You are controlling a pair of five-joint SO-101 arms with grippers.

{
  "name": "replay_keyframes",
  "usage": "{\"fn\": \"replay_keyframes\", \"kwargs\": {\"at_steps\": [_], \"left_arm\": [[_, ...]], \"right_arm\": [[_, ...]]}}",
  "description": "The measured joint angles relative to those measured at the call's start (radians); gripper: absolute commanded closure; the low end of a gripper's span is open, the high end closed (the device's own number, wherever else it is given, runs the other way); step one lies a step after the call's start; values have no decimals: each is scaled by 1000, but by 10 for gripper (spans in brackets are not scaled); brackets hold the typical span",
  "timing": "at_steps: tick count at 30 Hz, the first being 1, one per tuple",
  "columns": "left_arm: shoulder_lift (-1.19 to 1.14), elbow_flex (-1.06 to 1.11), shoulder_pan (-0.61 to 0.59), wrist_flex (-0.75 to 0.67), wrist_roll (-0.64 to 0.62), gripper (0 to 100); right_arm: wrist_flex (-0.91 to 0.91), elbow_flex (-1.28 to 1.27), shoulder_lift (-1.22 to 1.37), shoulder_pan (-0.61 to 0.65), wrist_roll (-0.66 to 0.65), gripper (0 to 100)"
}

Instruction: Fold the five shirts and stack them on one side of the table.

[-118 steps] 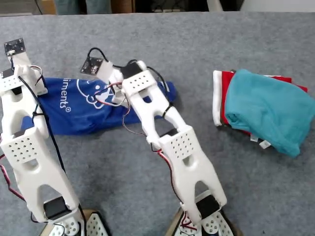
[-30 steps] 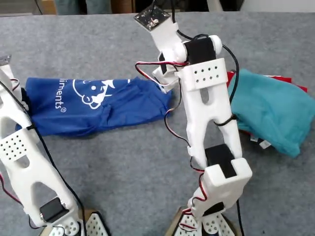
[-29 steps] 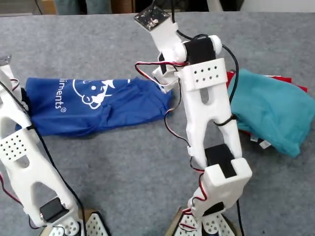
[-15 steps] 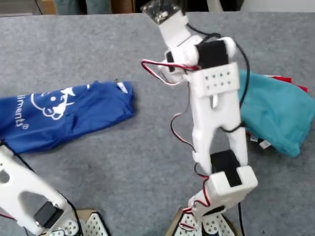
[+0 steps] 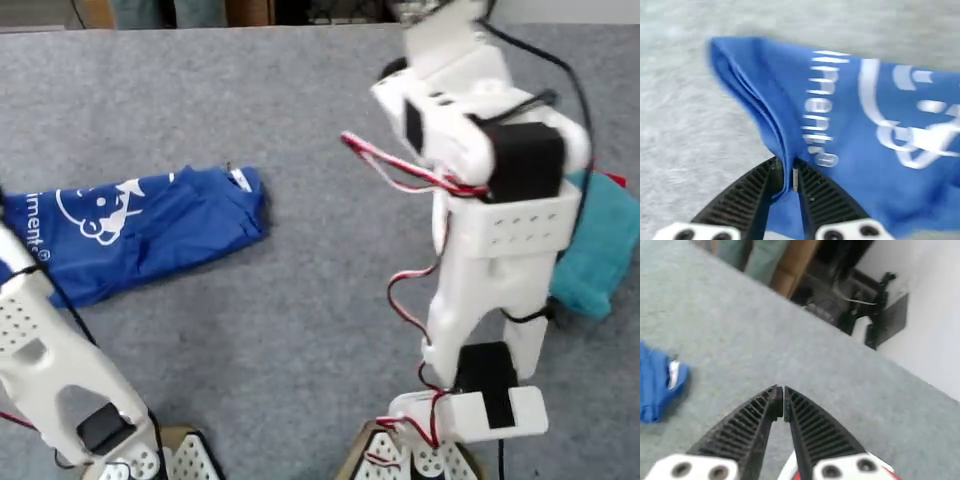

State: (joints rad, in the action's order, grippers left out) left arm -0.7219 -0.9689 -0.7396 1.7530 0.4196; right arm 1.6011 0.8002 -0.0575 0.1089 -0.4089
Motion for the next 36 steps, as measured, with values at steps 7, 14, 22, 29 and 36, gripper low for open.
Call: {"fn": "replay_keyframes", "kwargs": {"at_steps": [7, 14, 22, 29, 36], "left_arm": [[265, 338, 245, 0, -112, 971], [302, 405, 505, -3, -308, 971], [302, 405, 760, -68, -394, 971], [302, 413, 914, -129, -405, 971], [262, 413, 933, -158, -448, 965]], "right_arm": [[-6, 0, -2, -110, 0, 983], [-15, 0, -2, -173, 0, 982], [-18, 0, -2, -175, 0, 981], [-18, 0, -2, -175, 0, 981], [-18, 0, -2, -175, 0, 981]]}}
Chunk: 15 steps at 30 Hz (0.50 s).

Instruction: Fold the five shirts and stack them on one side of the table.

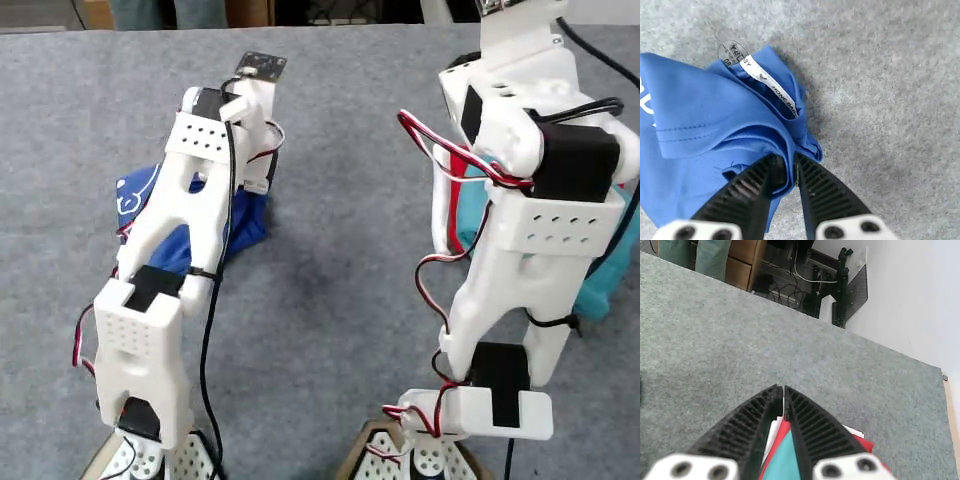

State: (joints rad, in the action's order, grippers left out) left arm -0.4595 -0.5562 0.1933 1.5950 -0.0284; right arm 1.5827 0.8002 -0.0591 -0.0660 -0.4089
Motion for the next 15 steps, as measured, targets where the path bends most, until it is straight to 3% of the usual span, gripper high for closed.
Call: {"fn": "replay_keyframes", "kwargs": {"at_steps": [8, 13, 15], "left_arm": [[-2, -2, 3, 0, -9, 718], [-2, -110, -2, 31, -117, 718], [0, -224, -38, 78, -114, 771]], "right_arm": [[0, 0, 0, 0, 0, 980], [0, -21, 0, 0, 0, 980], [0, -58, 11, 12, 0, 983]]}}
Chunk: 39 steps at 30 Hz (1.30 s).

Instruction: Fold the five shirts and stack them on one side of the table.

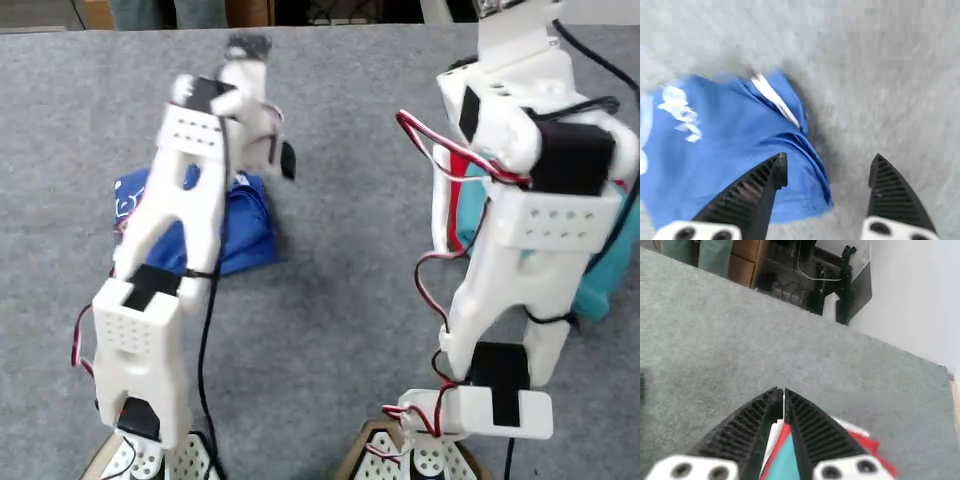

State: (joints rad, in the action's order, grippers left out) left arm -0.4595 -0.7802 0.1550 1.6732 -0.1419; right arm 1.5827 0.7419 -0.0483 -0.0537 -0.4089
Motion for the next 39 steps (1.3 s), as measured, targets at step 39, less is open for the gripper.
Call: {"fn": "replay_keyframes", "kwargs": {"at_steps": [39], "left_arm": [[-318, 230, -884, -440, 97, 971]], "right_arm": [[-324, 776, 1343, 557, 0, 983]]}}
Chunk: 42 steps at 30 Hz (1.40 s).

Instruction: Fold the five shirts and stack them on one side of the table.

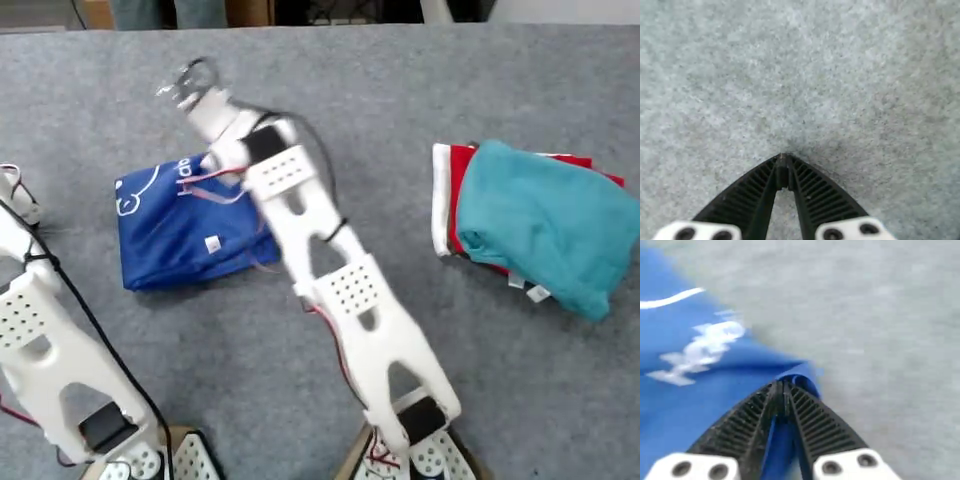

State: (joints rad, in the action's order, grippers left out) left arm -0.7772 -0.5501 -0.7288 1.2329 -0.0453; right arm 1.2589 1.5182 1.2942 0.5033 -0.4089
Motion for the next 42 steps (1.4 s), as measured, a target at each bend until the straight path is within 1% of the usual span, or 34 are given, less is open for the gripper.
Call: {"fn": "replay_keyframes", "kwargs": {"at_steps": [2, 5, 7, 9, 12, 15, 18, 21, 24, 27, 30, 33, 38, 42], "left_arm": [[0, 0, 2, 0, 0, 971], [0, 0, 8, -2, 6, 971], [0, 0, 8, -2, 32, 971], [0, 0, 15, -2, 46, 971], [0, 0, 32, 2, 57, 971], [15, -2, 58, 63, 58, 972], [84, 8, 118, 127, 60, 972], [206, 71, 172, 137, 58, 972], [298, 173, 250, 68, 12, 972], [334, 315, 318, -54, -26, 971], [334, 463, 350, -206, -34, 971], [334, 557, 358, -327, -40, 971], [333, 565, 359, -384, -40, 971], [333, 565, 371, -387, -40, 971]], "right_arm": [[-31, 72, 44, -41, 0, 983], [-107, 89, 84, -110, -6, 984], [-109, 94, 86, -152, -14, 984], [-64, 109, 77, -161, -15, 984], [32, 110, 14, -146, -18, 984], [175, 110, -110, -124, -17, 984], [327, 112, -218, -57, -18, 983], [371, 112, -249, 15, -18, 983], [293, 91, -218, 51, -18, 983], [170, 63, -117, 44, -17, 983], [104, 61, -11, 6, -18, 983], [61, 60, 94, -71, -17, 983], [52, 86, 144, -206, -15, 983], [130, 109, 123, -199, -18, 983]]}}
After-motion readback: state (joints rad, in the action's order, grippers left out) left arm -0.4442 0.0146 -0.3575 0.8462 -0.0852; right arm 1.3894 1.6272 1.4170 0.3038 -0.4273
